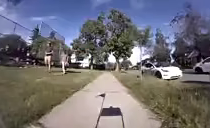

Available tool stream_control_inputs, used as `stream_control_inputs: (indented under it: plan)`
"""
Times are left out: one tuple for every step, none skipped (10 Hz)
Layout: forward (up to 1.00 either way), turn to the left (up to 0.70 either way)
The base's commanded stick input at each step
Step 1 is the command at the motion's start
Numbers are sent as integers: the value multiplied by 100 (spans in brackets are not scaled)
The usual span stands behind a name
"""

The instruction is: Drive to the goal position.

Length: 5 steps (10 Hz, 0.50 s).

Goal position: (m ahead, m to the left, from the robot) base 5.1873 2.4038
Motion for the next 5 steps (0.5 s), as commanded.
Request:
stream_control_inputs:
  plan:
    - [100, -1]
    - [100, -1]
    - [100, -1]
    - [100, -1]
    - [100, -1]
